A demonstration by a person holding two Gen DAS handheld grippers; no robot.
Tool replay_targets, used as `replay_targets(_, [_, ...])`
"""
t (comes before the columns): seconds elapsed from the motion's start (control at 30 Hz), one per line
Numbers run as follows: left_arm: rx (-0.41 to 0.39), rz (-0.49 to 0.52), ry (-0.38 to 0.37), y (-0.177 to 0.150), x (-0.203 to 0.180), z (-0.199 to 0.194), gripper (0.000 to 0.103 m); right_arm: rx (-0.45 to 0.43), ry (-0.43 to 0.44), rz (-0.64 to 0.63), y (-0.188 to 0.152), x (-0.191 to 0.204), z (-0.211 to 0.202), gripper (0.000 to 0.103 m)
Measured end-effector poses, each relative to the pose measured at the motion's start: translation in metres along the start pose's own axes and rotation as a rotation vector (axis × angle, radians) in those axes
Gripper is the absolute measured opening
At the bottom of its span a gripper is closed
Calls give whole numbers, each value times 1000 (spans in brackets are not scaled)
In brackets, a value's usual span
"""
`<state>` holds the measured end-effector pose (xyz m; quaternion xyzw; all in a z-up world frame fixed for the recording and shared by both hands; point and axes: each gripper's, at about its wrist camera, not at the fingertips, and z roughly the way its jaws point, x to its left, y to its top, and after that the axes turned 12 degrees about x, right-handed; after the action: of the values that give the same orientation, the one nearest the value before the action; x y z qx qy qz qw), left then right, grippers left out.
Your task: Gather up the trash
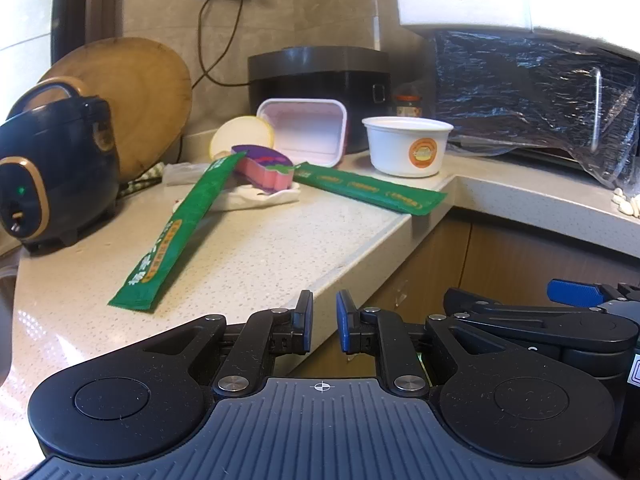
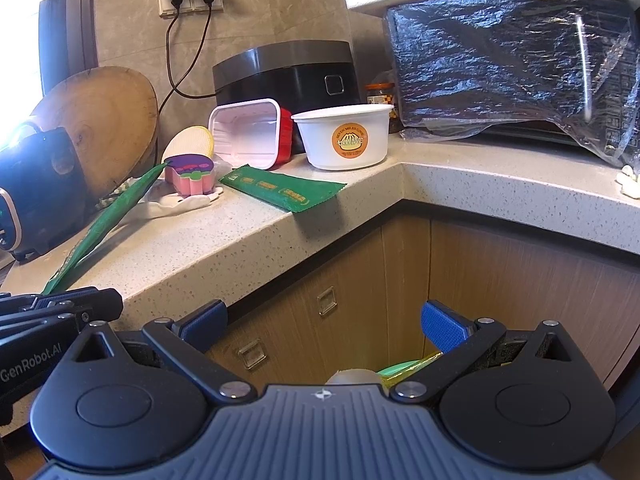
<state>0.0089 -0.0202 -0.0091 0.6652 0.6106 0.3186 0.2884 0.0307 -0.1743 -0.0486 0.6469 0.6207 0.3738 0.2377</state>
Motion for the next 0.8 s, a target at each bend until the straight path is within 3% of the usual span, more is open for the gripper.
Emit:
replay_targets(0.2, [14, 1, 14, 4, 1, 1, 17, 25, 17, 20, 2, -1, 6, 103])
replay_targets(0.37, [59, 12, 0, 18, 8, 1, 17, -7, 28, 15, 18, -1, 8, 103])
replay_targets(0.5, [128, 23, -87, 40, 31, 5, 17, -79, 51, -15, 45, -1, 4, 103])
replay_targets(0.6, [190, -56, -210, 64, 65, 16, 17, -123, 83, -53, 73, 0, 9, 103])
replay_targets(0.67, [205, -103, -220, 81, 84, 25, 17, -117, 127, -93, 95, 2, 21, 103])
replay_targets(0.73, [157, -74, -161, 95, 95, 29, 17, -21, 196, -106, 113, 2, 43, 103])
replay_targets(0.8, [81, -24, -103, 108, 104, 32, 17, 85, 199, -181, 126, 9, 65, 103])
